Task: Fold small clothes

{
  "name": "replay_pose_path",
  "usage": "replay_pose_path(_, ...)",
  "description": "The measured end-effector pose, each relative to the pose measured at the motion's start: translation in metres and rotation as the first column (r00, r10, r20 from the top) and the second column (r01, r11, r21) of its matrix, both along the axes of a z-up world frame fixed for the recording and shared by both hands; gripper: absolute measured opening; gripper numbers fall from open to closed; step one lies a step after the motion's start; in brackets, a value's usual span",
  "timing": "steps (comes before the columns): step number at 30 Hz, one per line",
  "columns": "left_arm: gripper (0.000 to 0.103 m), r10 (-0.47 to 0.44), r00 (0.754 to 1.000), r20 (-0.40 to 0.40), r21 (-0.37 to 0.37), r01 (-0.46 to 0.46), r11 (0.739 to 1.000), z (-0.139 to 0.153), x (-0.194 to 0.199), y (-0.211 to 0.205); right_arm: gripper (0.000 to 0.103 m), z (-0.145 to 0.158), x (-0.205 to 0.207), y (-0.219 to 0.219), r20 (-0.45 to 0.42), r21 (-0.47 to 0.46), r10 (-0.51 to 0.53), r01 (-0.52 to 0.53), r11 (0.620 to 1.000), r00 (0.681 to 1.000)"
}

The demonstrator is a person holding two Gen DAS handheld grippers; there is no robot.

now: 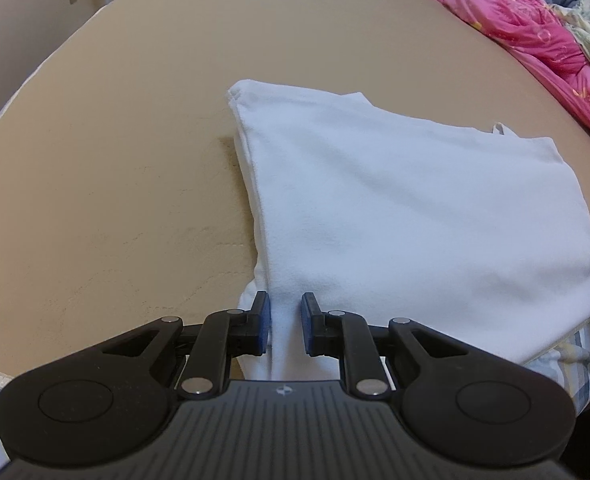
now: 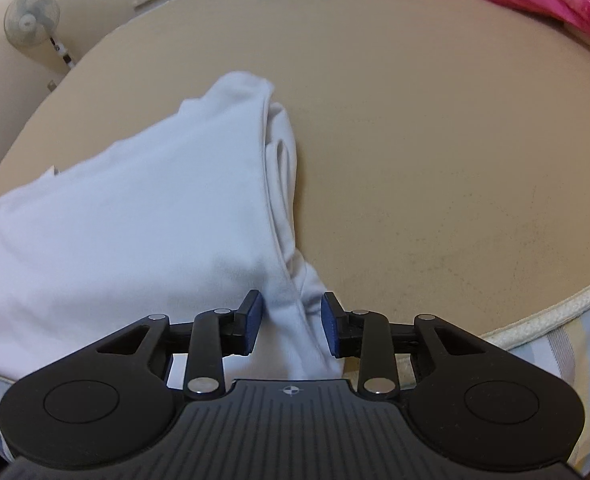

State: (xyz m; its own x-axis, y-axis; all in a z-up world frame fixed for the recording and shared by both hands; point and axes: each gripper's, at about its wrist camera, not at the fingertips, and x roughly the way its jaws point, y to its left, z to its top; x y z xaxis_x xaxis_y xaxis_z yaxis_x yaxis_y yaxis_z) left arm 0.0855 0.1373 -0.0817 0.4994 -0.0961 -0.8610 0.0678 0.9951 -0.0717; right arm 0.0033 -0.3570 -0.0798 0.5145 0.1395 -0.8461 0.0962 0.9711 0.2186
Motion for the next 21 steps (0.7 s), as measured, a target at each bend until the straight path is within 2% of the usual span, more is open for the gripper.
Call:
replay_pose_path(3,0.019,0.030,0.999,0.026,-0.038,-0.029,0.999,0.007,-0.002,0.006,0.034,0.013,-0.005,-0.001,0.071,0.004,-0.023,0.023,1.000,0.997)
replay_pose_path(5,0.019,0.056,0.998,0.018,-0.038,-0.055,0.998,0.003,0.003,0.012,0.034,0.014,-0.006,-0.004,0.083,0.027,-0.044,0.041,0.999,0.996)
replay_pose_path(7,0.027,0.066,0.998,-0.026,-0.009,-0.066,0.998,-0.007,0.009,0.014,0.036,0.004,-0.001,-0.002,0.024,-0.012,-0.042,0.042,0.999,0.999)
replay_pose_path(9,0.027,0.079,0.996,-0.028,-0.023,-0.080,0.997,-0.004,0.011,0.017,0.038,-0.005,-0.002,0.003,-0.022,-0.069,-0.034,0.033,0.997,0.999)
replay_pose_path(12,0.027,0.156,0.985,0.071,-0.095,-0.149,0.984,0.028,-0.001,0.037,0.038,0.010,-0.011,0.017,0.065,-0.115,-0.026,0.033,0.993,0.998)
replay_pose_path(14,0.027,0.172,0.973,0.156,-0.128,-0.153,0.980,0.053,-0.014,0.053,0.038,0.025,-0.024,0.033,0.141,-0.142,0.003,0.017,0.990,0.990)
replay_pose_path(17,0.027,0.164,0.938,0.306,-0.021,-0.165,0.986,0.084,-0.040,0.073,0.037,0.043,-0.047,0.064,0.242,-0.157,0.060,-0.021,0.987,0.968)
replay_pose_path(18,0.027,0.167,0.924,0.345,-0.004,-0.177,0.984,0.090,-0.049,0.081,0.033,0.049,-0.056,0.077,0.276,-0.150,0.084,-0.044,0.988,0.957)
replay_pose_path(19,0.027,0.193,0.909,0.368,-0.029,-0.197,0.980,0.092,-0.058,0.091,0.013,0.052,-0.065,0.092,0.310,-0.138,0.111,-0.071,0.988,0.944)
replay_pose_path(20,0.027,0.231,0.902,0.365,-0.083,-0.215,0.973,0.091,-0.063,0.103,0.002,0.056,-0.073,0.105,0.334,-0.123,0.140,-0.104,0.987,0.932)
replay_pose_path(21,0.027,0.265,0.901,0.345,-0.141,-0.229,0.963,0.089,-0.067,0.113,0.002,0.061,-0.082,0.125,0.361,-0.110,0.176,-0.146,0.983,0.916)
